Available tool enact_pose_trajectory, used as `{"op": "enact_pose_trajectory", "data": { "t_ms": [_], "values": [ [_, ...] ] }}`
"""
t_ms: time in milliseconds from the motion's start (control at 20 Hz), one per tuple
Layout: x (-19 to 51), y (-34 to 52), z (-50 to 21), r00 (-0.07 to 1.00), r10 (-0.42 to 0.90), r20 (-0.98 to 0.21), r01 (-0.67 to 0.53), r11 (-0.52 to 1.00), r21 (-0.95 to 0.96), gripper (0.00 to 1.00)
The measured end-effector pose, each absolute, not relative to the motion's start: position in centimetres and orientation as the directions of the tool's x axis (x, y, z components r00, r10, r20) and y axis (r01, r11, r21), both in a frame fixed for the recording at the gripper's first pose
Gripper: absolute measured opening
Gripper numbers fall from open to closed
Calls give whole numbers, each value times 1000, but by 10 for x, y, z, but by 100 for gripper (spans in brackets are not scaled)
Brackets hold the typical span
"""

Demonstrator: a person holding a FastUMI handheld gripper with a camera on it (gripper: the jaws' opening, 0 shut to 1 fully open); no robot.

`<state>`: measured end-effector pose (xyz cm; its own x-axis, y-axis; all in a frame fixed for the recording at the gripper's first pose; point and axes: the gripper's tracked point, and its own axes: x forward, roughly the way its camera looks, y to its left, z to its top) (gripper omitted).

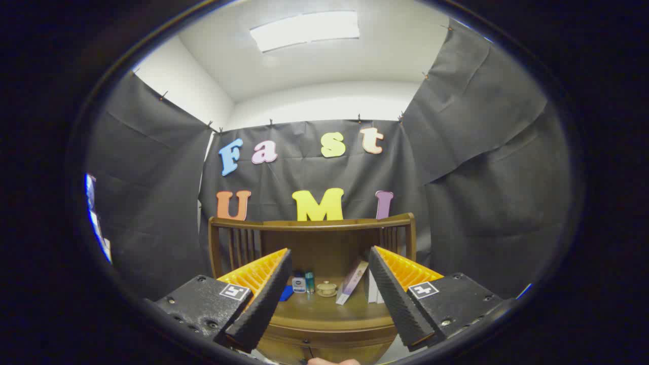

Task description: Pull open the drawer, take out the items inside it, and place them on the countertop above the cabinet.

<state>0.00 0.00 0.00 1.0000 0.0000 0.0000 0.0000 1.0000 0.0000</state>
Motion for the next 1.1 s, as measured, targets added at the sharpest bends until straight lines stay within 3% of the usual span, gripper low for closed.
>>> {"op": "enact_pose_trajectory", "data": {
  "t_ms": [850, 1100],
  "values": [
    [13, 17, -10, 1000, 8, 2, -8, 1000, 10, 99],
    [27, 24, -51, 1000, 21, -15, -21, 999, 37, 98]
  ]
}}
